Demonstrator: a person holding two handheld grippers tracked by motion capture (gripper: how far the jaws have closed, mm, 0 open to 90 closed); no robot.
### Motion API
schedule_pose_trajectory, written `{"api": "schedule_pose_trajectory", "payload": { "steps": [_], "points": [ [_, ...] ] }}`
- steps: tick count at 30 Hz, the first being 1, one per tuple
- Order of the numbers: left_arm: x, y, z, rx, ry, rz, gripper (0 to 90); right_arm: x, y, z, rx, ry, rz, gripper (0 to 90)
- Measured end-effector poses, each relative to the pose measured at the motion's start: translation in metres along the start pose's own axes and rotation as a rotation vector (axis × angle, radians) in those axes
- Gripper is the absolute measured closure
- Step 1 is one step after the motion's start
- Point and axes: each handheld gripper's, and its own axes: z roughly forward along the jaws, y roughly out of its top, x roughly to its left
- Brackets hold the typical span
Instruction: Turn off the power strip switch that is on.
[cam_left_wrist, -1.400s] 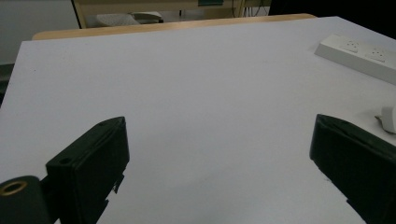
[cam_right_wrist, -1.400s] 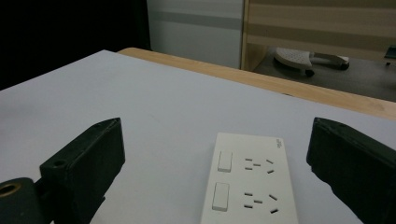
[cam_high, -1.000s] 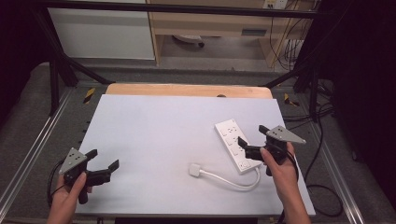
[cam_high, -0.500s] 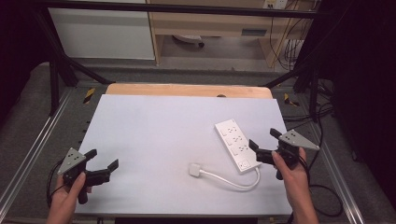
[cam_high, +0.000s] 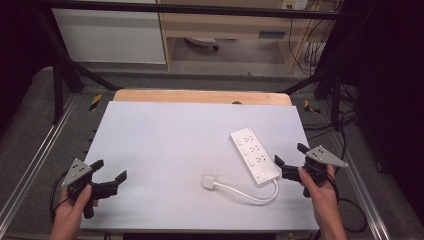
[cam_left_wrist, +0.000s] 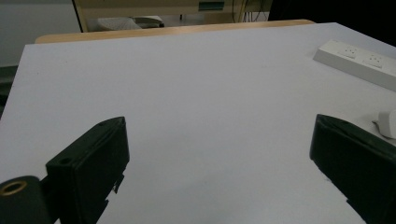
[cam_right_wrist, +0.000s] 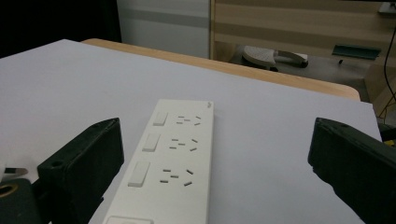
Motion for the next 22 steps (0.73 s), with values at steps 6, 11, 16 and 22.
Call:
{"api": "schedule_pose_trajectory", "payload": {
  "steps": [6,11,16,22],
  "points": [
    [0.000,0.000,0.000,0.000,-0.001,0.000,4.6,-0.007,-0.012,0.005,0.027,-0.014,-0.002,3.4],
    [0.000,0.000,0.000,-0.001,-0.001,0.002,4.6,-0.013,-0.026,0.011,0.067,-0.020,0.010,3.5],
    [0.000,0.000,0.001,0.001,0.000,0.005,4.6,-0.017,-0.035,0.014,0.094,-0.024,0.021,3.7],
    [0.000,0.000,0.001,0.003,-0.002,0.008,4.6,-0.020,-0.038,0.016,0.103,-0.051,0.039,3.6]
  ]
}}
